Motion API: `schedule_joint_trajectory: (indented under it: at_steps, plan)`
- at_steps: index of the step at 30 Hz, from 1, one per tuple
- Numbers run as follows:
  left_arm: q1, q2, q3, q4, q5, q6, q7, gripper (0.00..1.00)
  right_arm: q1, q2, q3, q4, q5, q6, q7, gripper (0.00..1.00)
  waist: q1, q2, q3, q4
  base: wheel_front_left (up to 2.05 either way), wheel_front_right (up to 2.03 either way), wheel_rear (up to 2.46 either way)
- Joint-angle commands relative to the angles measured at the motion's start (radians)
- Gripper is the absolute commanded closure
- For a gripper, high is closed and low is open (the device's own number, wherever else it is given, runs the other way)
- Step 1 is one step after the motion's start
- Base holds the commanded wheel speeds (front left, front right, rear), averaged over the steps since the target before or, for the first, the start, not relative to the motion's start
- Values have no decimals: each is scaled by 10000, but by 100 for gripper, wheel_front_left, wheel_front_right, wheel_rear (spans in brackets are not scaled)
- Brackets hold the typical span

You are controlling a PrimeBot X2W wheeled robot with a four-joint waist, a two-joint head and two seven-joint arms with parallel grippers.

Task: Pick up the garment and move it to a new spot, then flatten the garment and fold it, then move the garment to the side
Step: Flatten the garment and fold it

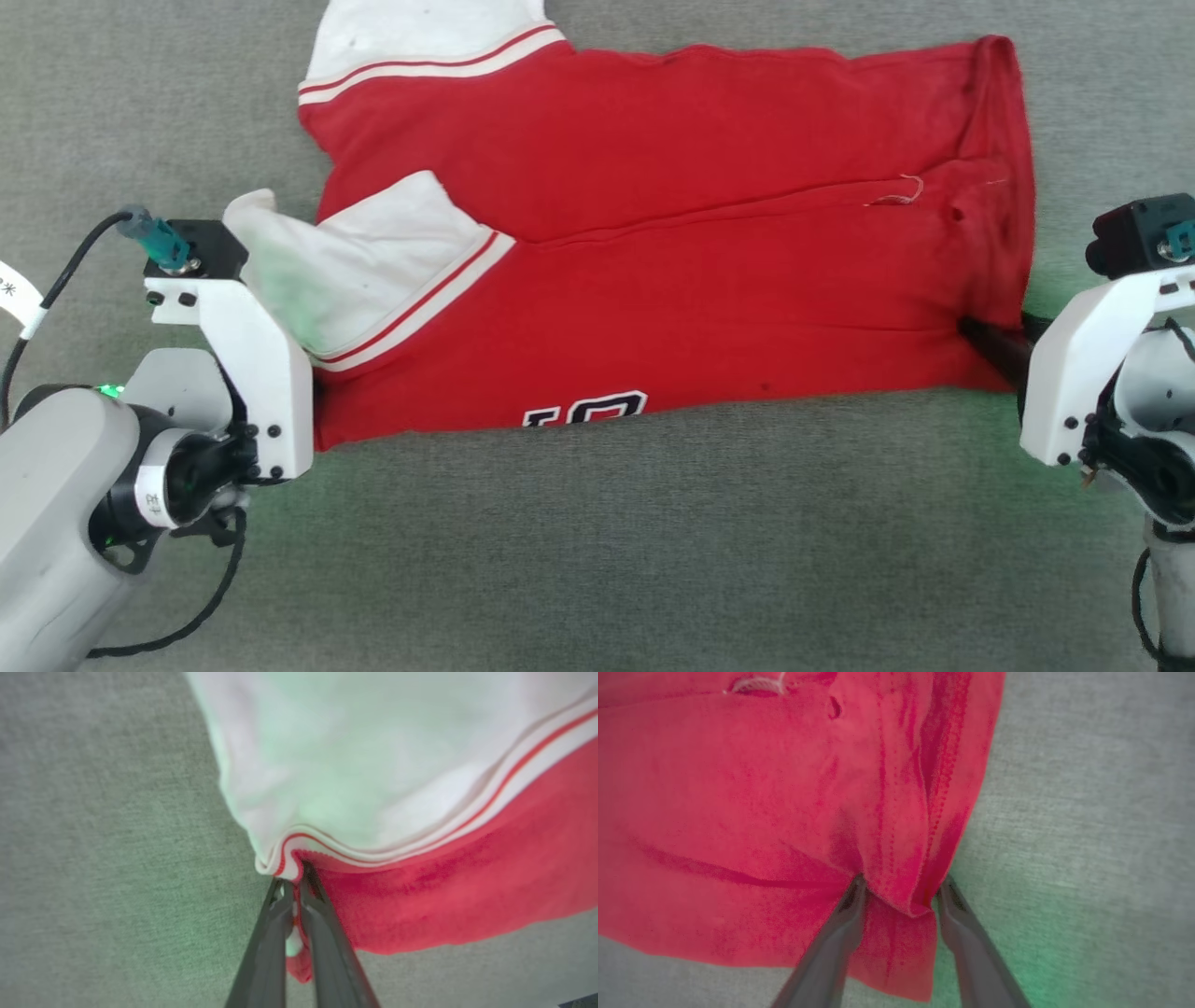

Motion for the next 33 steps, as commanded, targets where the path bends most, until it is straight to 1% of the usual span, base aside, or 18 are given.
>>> schedule_joint_trajectory:
  at_steps: [1,3,7,11,16,20,23,25,28,29,30,31,32,33]
  plan:
    - [115,-531,-217,220,-22,-156,-274,100,304,120,316,683,178,50,339,100,0,-1,16,134,0,0,0]
    - [134,-480,-208,208,-62,-184,-216,100,252,26,268,579,320,31,370,100,0,-1,-7,155,0,0,0]
    - [186,-171,-63,-199,-185,28,24,100,342,-401,79,-76,751,34,776,100,0,-1,-169,241,0,0,0]
    - [258,327,140,-1028,-202,383,181,100,564,-842,-341,-933,1098,34,1255,100,0,-1,-326,327,0,0,0]
    - [674,945,312,-2221,-246,881,309,100,1151,-1019,-967,-2159,1555,33,1975,100,0,-1,-429,427,0,0,0]
    - [1186,1312,495,-3016,-358,1305,201,100,1756,-1022,-1540,-2893,1703,33,2593,100,0,-1,-413,450,0,0,0]
    - [1627,1482,549,-3310,-466,1535,81,100,2144,-920,-1840,-3092,1597,33,2869,100,0,-1,-360,434,0,0,0]
    - [1861,1423,503,-3281,-532,1568,-3,100,2294,-817,-1905,-2981,1518,33,2846,100,0,-1,-308,427,0,0,0]
    - [2021,1227,355,-2933,-494,1347,-148,100,2340,-613,-1665,-2532,1415,33,2635,100,0,-1,-251,396,0,0,0]
    - [2007,1131,327,-2762,-499,1252,-214,100,2274,-556,-1533,-2344,1351,33,2499,82,0,-1,-237,379,0,0,0]
    - [1946,1068,268,-2630,-435,1097,-272,80,2220,-509,-1380,-2163,1289,33,2325,76,0,-1,-221,361,0,0,0]
    - [1843,1008,252,-2491,-387,966,-365,19,2149,-438,-1263,-2013,1271,33,2109,56,0,-1,-208,347,0,0,0]
    - [1774,966,249,-2367,-356,867,-396,0,2059,-384,-1157,-1916,1244,33,1900,0,0,-1,-205,328,0,0,0]
    - [1696,950,251,-2253,-333,768,-425,0,1978,-340,-1091,-1825,1221,33,1692,0,0,-1,-216,308,0,0,0]
